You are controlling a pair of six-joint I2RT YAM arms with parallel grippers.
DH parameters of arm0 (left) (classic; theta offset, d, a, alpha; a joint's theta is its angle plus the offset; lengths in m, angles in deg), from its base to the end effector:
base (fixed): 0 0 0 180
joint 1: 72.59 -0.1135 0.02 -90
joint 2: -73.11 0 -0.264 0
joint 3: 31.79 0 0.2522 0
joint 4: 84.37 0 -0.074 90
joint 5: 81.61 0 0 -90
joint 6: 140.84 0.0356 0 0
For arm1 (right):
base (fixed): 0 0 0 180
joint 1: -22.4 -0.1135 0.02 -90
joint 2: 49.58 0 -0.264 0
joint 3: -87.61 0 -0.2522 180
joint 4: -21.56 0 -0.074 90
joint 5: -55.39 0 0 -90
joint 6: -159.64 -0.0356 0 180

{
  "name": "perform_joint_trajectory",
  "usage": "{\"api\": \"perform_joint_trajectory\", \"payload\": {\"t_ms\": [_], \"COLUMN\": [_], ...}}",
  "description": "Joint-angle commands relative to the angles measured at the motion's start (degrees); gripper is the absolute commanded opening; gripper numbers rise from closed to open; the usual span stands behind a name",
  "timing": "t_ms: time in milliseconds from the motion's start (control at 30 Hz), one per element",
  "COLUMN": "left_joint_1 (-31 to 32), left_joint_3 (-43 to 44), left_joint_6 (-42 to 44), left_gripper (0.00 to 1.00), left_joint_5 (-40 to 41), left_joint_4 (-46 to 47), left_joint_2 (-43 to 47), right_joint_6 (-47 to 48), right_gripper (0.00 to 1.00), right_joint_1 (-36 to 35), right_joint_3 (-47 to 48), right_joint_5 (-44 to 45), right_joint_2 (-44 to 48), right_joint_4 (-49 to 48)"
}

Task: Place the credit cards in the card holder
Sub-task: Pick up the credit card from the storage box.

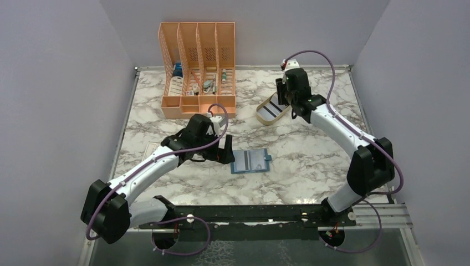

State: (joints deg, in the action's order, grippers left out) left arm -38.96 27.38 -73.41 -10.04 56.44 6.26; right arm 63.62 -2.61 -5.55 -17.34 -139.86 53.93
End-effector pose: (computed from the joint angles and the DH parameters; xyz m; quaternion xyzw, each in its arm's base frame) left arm 0.1935 -0.1422 0.2439 0.1471 0.9081 -0.3023 0.2499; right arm 0.3313 0.1429 0.2992 -0.0777 0.8794 -0.0083 0.4696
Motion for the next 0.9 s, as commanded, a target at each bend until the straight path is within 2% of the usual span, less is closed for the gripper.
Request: {"api": "perform_joint_trajectory", "payload": {"t_ms": [0,133,267,567,767,867], "left_joint_1": [1.03,-0.15,-1.18,-2.07,-2.73,-2.78], "left_joint_3": [2.23,2.69,2.59,2.9,3.18,3.27], "left_joint_6": [2.41,2.55,2.53,2.71,2.88,2.96], "left_gripper": [0.99,0.99,0.99,0.99,0.99,0.99], "left_joint_5": [0.85,2.11,2.39,2.98,4.89,4.65], "left_joint_4": [-1.33,-1.61,-1.72,-1.83,-2.61,-2.64], "left_joint_2": [0.26,-0.14,0.31,0.76,1.74,1.64], "right_joint_6": [9.35,14.0,16.43,21.63,21.96,21.84], "right_gripper": [0.42,0.43,0.43,0.44,0.48,0.49], "right_joint_1": [0.79,1.41,2.5,3.93,4.98,4.99], "right_joint_3": [5.14,9.61,13.99,18.26,21.92,21.49], "right_joint_5": [-1.35,-3.2,-1.38,-5.0,-13.31,-13.52], "right_joint_2": [-4.09,-9.93,-14.75,-22.91,-25.82,-26.43], "right_joint_4": [-3.41,-2.14,0.65,0.64,4.79,5.16]}}
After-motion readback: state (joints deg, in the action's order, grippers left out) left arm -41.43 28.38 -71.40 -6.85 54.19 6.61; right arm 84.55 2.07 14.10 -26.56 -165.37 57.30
